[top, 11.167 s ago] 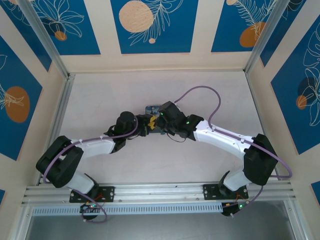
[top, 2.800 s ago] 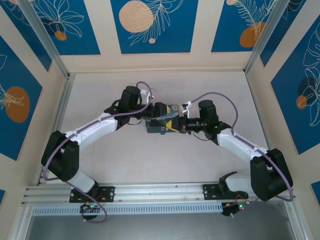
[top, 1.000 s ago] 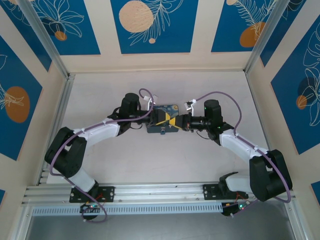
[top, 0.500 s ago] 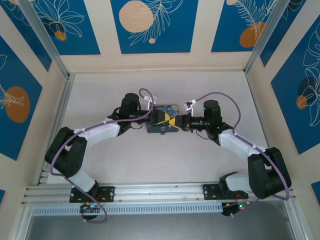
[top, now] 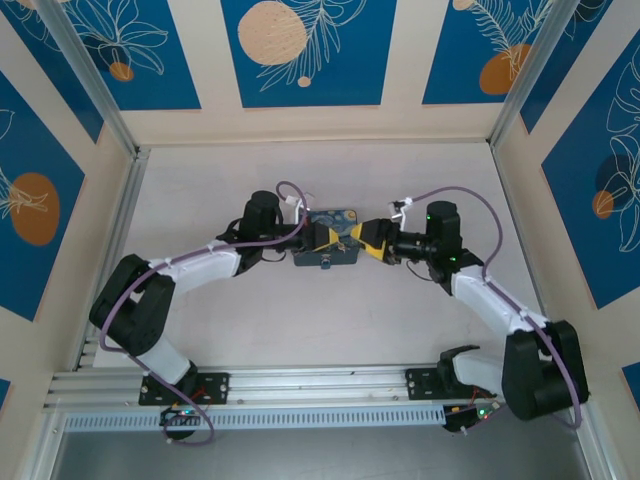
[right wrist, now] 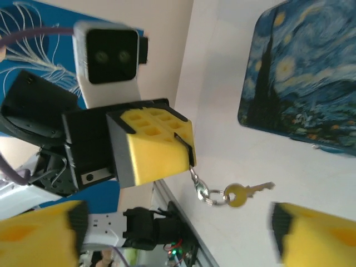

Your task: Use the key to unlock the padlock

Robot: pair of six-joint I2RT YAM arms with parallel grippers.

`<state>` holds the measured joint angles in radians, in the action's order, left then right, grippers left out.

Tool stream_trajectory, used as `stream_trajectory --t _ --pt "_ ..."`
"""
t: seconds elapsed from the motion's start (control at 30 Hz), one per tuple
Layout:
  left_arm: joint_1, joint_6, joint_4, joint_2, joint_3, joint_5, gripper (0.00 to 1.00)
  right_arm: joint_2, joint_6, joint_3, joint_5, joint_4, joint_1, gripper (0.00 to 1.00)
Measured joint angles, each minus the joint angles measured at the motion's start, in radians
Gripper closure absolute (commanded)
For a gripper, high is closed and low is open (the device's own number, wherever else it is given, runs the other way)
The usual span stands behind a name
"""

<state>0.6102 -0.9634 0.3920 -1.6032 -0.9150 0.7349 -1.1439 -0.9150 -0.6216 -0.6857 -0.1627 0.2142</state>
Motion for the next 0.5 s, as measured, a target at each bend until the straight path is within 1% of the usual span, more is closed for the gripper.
stream_trajectory --t 0.07,0.17,0.27,0.4,0.43,0.5 --pt "0.000 0.000 -0.003 0.008 0.000 -0.021 1.00 0.044 0.026 -0.014 0.040 0.085 -0.018 0.00" --pt "0.000 0.000 -0.003 0.025 0.000 -0.060 1.00 0.082 0.074 -0.066 0.156 0.242 -0.013 0.00" --pt "0.000 -0.001 -0.001 0.044 0.003 -0.103 1.00 0.122 0.084 -0.076 0.270 0.322 -0.015 0.00" --pt "0.000 -0.017 0.021 0.071 0.018 -0.167 1.00 0.186 0.044 -0.008 0.371 0.311 -0.030 0.00" --pt "0.000 -0.025 0.028 0.077 0.023 -0.182 1.00 0.192 0.033 0.005 0.375 0.297 -0.032 0.02" --pt "0.001 -0.037 0.040 0.092 0.034 -0.215 1.00 0.194 0.003 0.047 0.375 0.229 -0.034 0.09"
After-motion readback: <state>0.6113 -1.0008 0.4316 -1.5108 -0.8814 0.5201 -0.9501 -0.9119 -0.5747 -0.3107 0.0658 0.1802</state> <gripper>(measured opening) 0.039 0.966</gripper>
